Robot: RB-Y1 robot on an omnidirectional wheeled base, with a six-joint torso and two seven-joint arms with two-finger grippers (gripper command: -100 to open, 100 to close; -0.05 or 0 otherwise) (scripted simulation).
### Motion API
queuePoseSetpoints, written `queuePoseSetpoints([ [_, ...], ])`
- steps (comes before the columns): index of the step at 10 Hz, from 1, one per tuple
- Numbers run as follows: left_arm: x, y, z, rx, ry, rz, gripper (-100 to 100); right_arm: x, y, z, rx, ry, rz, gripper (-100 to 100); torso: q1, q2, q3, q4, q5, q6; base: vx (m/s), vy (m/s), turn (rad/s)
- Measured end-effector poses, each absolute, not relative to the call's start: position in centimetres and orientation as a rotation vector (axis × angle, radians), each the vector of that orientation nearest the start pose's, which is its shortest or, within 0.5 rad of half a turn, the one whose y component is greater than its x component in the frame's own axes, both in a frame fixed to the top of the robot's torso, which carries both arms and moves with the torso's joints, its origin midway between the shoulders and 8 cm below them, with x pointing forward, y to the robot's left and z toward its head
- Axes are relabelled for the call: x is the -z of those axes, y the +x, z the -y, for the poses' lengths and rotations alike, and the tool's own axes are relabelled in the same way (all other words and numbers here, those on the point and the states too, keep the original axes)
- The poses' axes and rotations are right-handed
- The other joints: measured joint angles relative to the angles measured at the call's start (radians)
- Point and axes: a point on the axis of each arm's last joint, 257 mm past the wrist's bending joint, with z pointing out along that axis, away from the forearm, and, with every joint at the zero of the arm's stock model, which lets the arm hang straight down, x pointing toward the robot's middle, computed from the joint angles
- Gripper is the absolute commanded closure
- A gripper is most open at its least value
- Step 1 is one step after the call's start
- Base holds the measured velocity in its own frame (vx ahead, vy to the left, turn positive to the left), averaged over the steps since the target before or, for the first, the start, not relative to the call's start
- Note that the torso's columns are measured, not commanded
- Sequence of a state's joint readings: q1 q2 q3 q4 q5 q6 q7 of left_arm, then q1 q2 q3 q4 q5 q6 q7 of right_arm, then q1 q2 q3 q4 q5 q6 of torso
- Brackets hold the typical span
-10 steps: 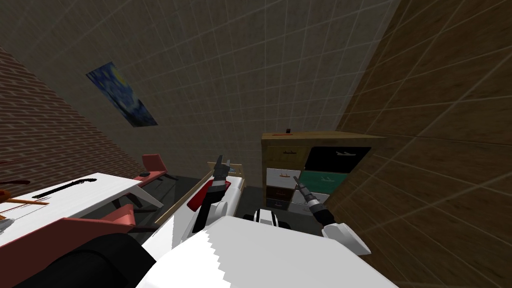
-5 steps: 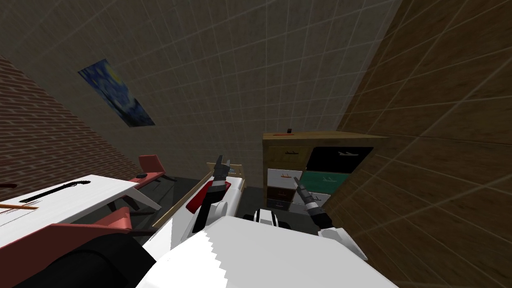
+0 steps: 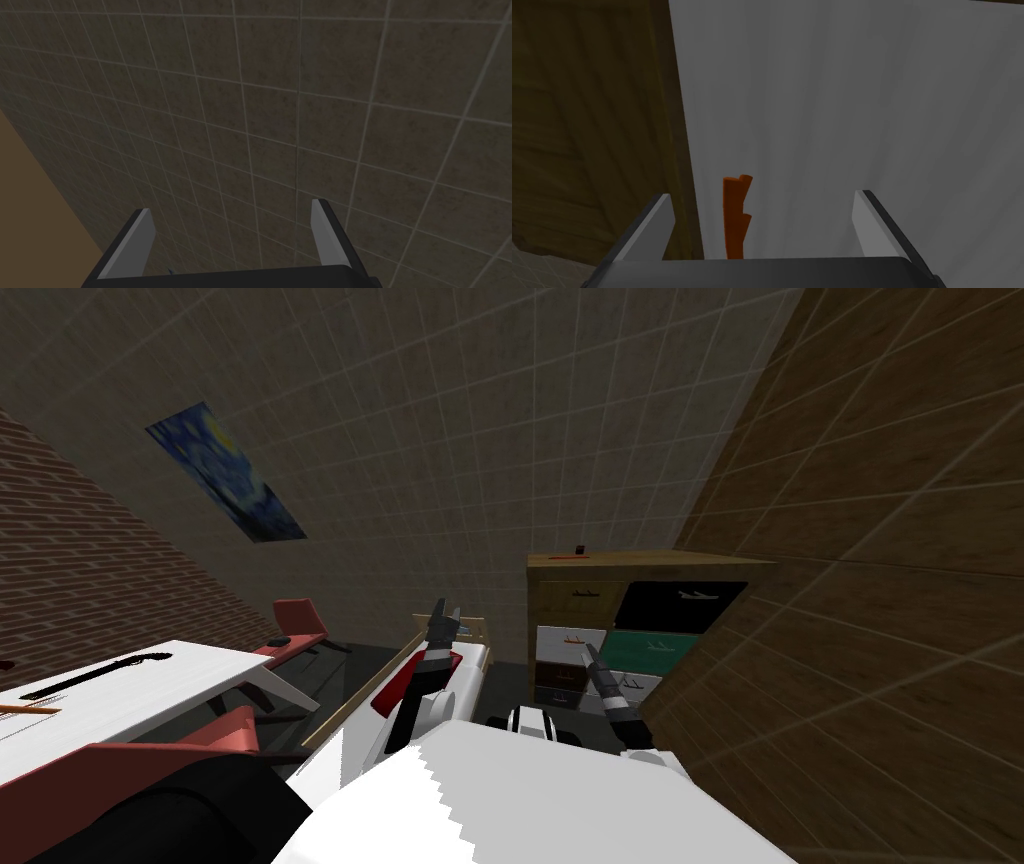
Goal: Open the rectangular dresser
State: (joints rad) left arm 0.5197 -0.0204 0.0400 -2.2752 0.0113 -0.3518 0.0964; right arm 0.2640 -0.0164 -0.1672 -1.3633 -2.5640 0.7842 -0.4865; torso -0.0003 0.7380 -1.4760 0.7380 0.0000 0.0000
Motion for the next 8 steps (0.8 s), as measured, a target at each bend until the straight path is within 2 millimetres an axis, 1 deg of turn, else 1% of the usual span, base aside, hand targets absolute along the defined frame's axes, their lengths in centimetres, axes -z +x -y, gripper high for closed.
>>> queuePoseSetpoints([
  [1, 1.37, 36.21, -30.45, 1.306, -0.856, -0.665, 0, 28.14, 41.74, 24.76, 1.243, -1.183, -0.895, -100, -0.001, 0.000, 0.000, 0.000, 0.000, 0.000, 0.022, 0.018, 0.028],
  [3, 1.37, 36.21, -30.45, 1.306, -0.856, -0.665, 0, 27.34, 42.63, 25.20, 1.249, -1.183, -0.896, -100, 0.001, -0.002, -0.001, -0.001, 0.000, 0.000, 0.039, 0.020, 0.021],
  [4, 1.37, 36.21, -30.45, 1.306, -0.856, -0.665, 0, 27.33, 42.70, 25.24, 1.248, -1.183, -0.898, 100, 0.000, 0.000, 0.000, 0.000, 0.000, 0.000, -0.018, -0.011, -0.056],
  [5, 1.37, 36.21, -30.45, 1.306, -0.856, -0.665, 0, 27.82, 42.22, 25.08, 1.245, -1.183, -0.901, 100, -0.001, 0.003, 0.002, 0.001, 0.000, 0.000, -0.012, -0.007, -0.015],
  [6, 1.37, 36.21, -30.45, 1.306, -0.856, -0.665, 0, 27.84, 42.13, 25.03, 1.245, -1.183, -0.898, 100, 0.000, 0.002, 0.001, 0.001, 0.000, 0.000, -0.101, 0.011, 0.003],
  [8, 1.36, 36.22, -30.44, 1.307, -0.856, -0.664, 0, 27.39, 42.21, 25.26, 1.246, -1.183, -0.893, 100, 0.003, 0.008, 0.005, 0.002, 0.001, 0.000, -0.204, 0.039, -0.005],
])
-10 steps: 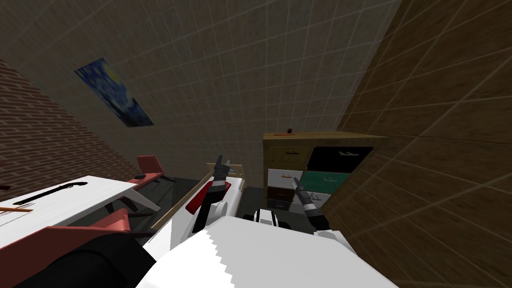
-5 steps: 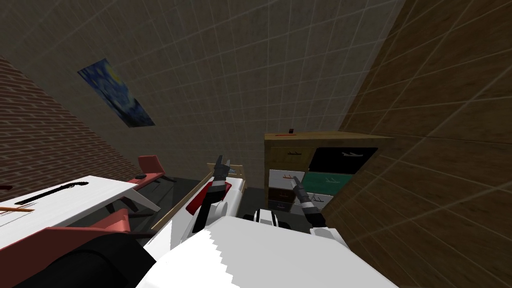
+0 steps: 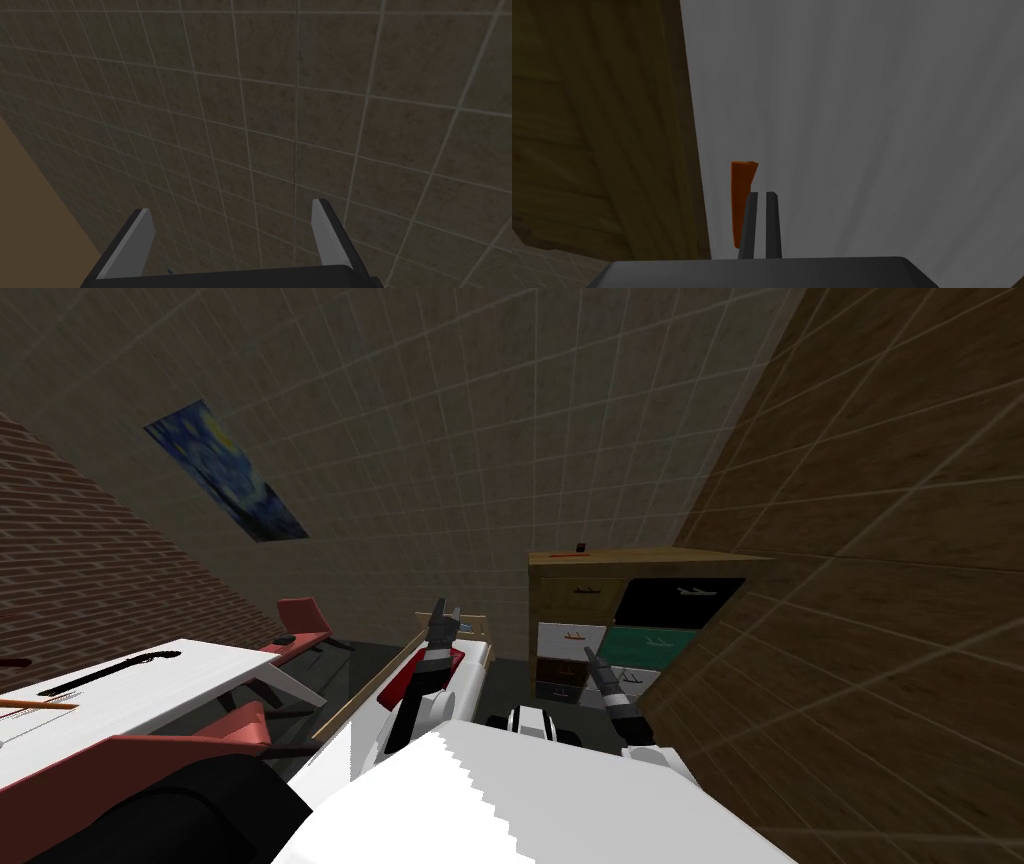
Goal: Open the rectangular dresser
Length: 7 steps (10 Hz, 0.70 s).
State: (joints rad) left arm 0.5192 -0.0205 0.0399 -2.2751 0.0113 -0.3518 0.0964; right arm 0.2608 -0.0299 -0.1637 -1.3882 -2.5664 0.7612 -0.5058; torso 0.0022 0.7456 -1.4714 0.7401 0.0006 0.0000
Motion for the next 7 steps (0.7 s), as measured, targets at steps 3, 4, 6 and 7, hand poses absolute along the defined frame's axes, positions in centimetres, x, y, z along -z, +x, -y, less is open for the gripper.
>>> queuePoseSetpoints([
  [3, 1.4, 36.2, -30.4, 1.307, -0.856, -0.664, 0, 26.9, 42.3, 25.5, 1.244, -1.182, -0.891, -100, -0.004, -0.014, -0.008, -0.003, -0.001, 0.000, -0.116, 0.013, -0.001],
  [4, 1.4, 36.2, -30.5, 1.306, -0.856, -0.665, 0, 26.9, 42.2, 26.0, 1.251, -1.201, -0.879, -100, -0.004, -0.017, -0.011, -0.005, -0.001, 0.000, 0.007, -0.003, 0.003],
  [6, 1.4, 36.2, -30.5, 1.306, -0.856, -0.665, 0, 26.8, 42.2, 27.0, 1.263, -1.233, -0.857, -100, -0.002, -0.012, -0.007, -0.003, -0.001, 0.000, 0.038, -0.005, 0.007],
  [7, 1.4, 36.2, -30.5, 1.306, -0.856, -0.665, 0, 26.7, 42.3, 27.5, 1.268, -1.245, -0.847, -100, -0.002, -0.009, -0.005, -0.002, -0.001, 0.000, 0.112, -0.020, 0.043],
])
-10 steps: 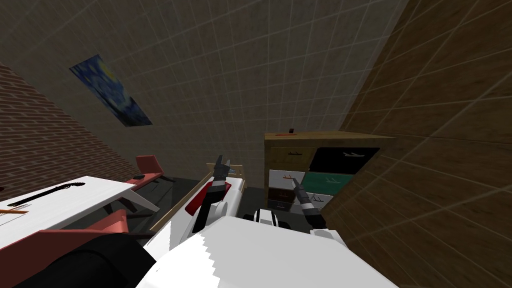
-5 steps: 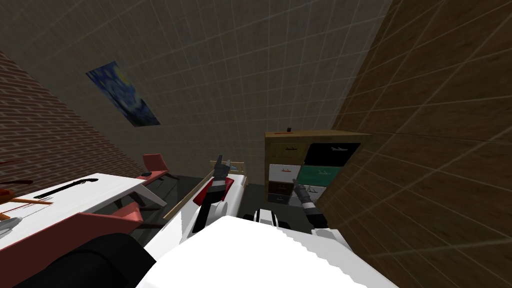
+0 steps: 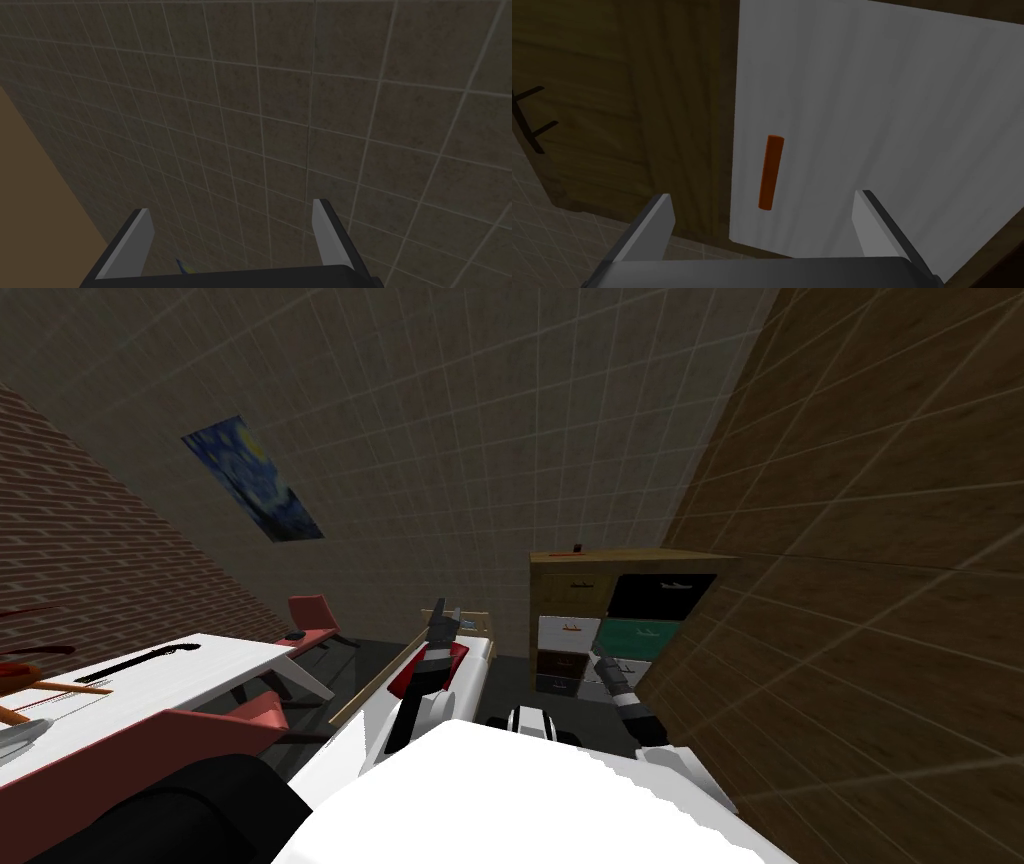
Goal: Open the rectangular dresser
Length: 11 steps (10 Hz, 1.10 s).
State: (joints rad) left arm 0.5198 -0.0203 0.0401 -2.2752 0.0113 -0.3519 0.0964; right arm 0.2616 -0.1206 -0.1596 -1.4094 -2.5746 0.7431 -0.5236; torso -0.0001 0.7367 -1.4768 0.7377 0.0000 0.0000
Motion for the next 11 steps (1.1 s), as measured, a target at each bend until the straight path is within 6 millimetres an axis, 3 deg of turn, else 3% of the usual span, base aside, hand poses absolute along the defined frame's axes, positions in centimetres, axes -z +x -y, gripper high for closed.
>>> queuePoseSetpoints([
  [3, 1.4, 36.2, -30.5, 1.306, -0.856, -0.665, 0, 26.2, 43.0, 27.7, 1.262, -1.216, -0.880, -100, 0.001, -0.001, -0.001, 0.000, 0.000, 0.000, 0.146, -0.002, 0.026],
  [5, 1.4, 36.2, -30.5, 1.306, -0.856, -0.665, 0, 26.3, 43.2, 26.7, 1.246, -1.176, -0.913, -100, 0.001, 0.007, 0.004, 0.002, 0.000, 0.000, 0.030, 0.008, 0.001],
  [8, 1.4, 36.2, -30.5, 1.306, -0.856, -0.665, 0, 25.6, 43.9, 27.1, 1.251, -1.172, -0.917, -100, 0.001, 0.000, 0.000, 0.000, 0.000, 0.000, 0.041, 0.018, 0.031],
  [9, 1.4, 36.2, -30.5, 1.306, -0.856, -0.665, 0, 25.6, 43.9, 27.2, 1.251, -1.172, -0.919, 100, 0.000, 0.001, 0.000, 0.000, 0.000, 0.000, -0.029, -0.022, -0.059],
  [11, 1.4, 36.2, -30.5, 1.306, -0.856, -0.665, 0, 25.8, 43.6, 26.8, 1.247, -1.170, -0.915, 100, -0.001, 0.002, 0.002, 0.000, -0.001, 0.000, -0.065, -0.005, -0.002],
])
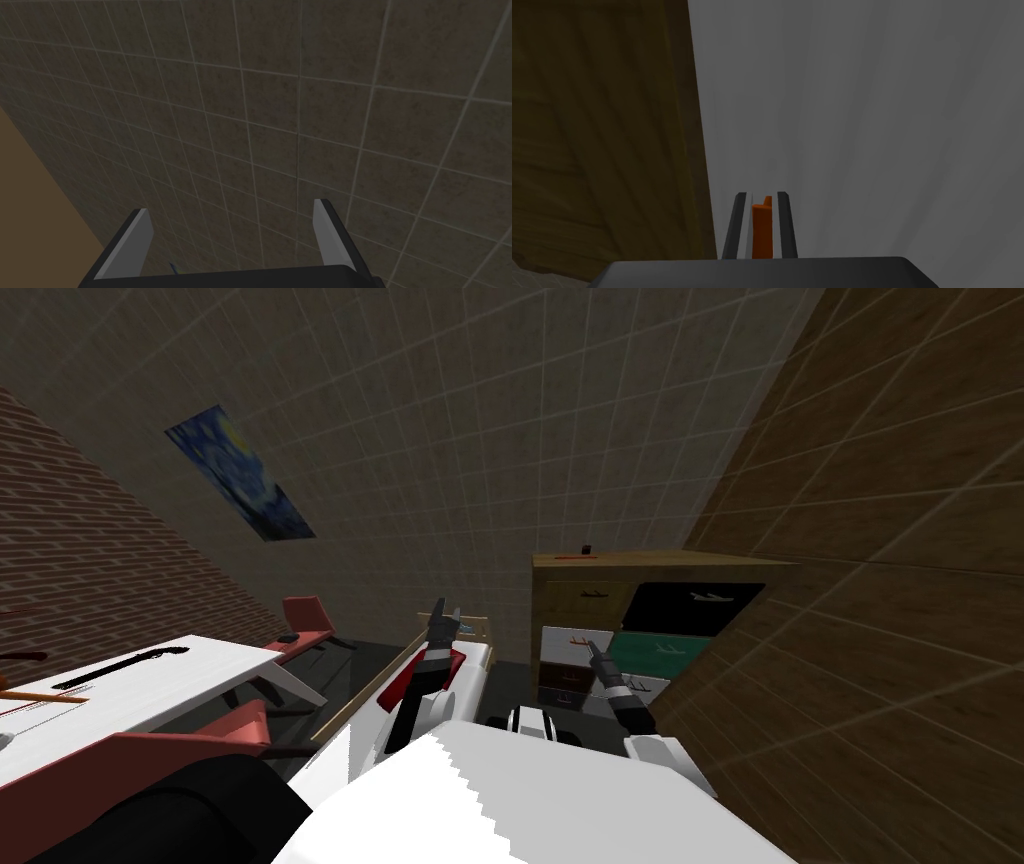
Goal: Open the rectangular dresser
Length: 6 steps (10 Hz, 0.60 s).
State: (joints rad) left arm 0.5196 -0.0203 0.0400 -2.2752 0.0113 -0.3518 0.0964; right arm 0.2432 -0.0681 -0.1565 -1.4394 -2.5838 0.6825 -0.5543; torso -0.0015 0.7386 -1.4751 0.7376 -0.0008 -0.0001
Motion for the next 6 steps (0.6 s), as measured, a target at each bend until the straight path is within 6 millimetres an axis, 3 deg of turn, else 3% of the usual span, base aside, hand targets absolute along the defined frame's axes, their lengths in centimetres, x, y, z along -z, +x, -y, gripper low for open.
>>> queuePoseSetpoints([
  [3, 1.36, 36.22, -30.44, 1.307, -0.856, -0.664, 0, 25.33, 43.61, 27.07, 1.244, -1.173, -0.912, 100, 0.003, 0.005, 0.003, 0.002, 0.002, 0.001, -0.188, 0.027, -0.011],
  [6, 1.36, 36.21, -30.45, 1.307, -0.856, -0.664, 0, 25.67, 43.33, 27.36, 1.239, -1.181, -0.923, 100, 0.003, -0.001, -0.002, 0.002, 0.002, 0.000, -0.126, 0.013, -0.014],
])
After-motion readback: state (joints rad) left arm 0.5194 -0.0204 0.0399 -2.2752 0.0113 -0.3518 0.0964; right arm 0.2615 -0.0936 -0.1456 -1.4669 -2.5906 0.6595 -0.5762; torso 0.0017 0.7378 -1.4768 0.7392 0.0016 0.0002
